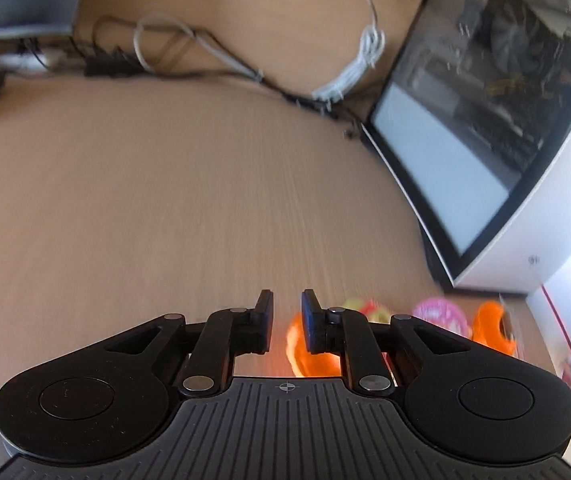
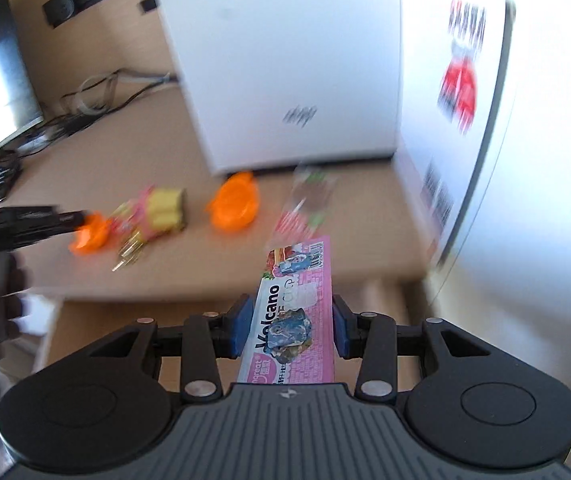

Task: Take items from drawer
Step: 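Set cup on desktop with left tool while right tool sets Volcano box there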

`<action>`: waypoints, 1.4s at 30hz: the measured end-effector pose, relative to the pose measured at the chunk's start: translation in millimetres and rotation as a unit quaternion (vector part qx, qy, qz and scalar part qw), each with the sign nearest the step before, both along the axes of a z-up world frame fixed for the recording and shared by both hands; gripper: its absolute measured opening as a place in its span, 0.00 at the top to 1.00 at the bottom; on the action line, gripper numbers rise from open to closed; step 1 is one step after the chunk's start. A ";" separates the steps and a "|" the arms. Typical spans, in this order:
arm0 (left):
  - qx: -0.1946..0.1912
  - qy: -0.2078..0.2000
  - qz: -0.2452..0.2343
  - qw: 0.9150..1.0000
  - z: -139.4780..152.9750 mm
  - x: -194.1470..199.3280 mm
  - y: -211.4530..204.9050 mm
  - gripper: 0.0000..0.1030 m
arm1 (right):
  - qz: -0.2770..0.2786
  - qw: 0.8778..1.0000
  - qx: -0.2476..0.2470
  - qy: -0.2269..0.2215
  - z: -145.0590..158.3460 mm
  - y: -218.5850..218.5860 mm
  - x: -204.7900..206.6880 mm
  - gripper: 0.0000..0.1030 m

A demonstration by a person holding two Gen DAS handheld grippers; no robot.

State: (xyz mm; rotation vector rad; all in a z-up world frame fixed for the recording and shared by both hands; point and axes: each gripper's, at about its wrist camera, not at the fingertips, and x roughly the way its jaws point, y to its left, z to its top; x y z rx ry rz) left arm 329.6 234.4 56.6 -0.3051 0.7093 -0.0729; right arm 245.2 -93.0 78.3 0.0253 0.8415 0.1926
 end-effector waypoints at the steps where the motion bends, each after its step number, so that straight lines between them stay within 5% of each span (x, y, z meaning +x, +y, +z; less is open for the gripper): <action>1: 0.001 -0.007 0.008 1.000 4.7 -4.0 2.4 0.84 | -0.007 1.000 -0.019 -0.017 1.3 0.1 6.0 0.61; 7: 0.002 -0.008 -0.001 1.000 14.9 -21.6 5.0 0.84 | -0.036 0.997 -0.051 -0.041 -16.6 1.7 59.2 0.61; 14: -0.054 0.011 -0.013 0.998 11.1 -61.0 1.6 0.84 | -0.070 0.997 -0.029 -0.019 -47.5 3.9 108.6 0.61; 25: -0.065 0.096 -0.118 0.986 -23.7 -89.4 -32.5 0.84 | -0.040 0.999 0.015 -0.021 -43.8 1.9 113.9 0.54; 33: -0.054 0.176 -0.190 0.964 -57.7 -89.9 -77.5 0.84 | -0.011 0.999 0.011 -0.031 -18.1 -11.7 40.8 0.47; 38: -0.041 0.251 -0.267 0.930 -78.9 -87.9 -112.1 0.84 | 0.029 0.998 0.045 0.031 -18.3 -18.7 0.9 0.42; 42: -0.037 0.293 -0.299 0.907 -93.3 -83.3 -138.6 0.83 | 0.043 0.997 0.018 0.063 -25.3 -6.1 -21.7 0.42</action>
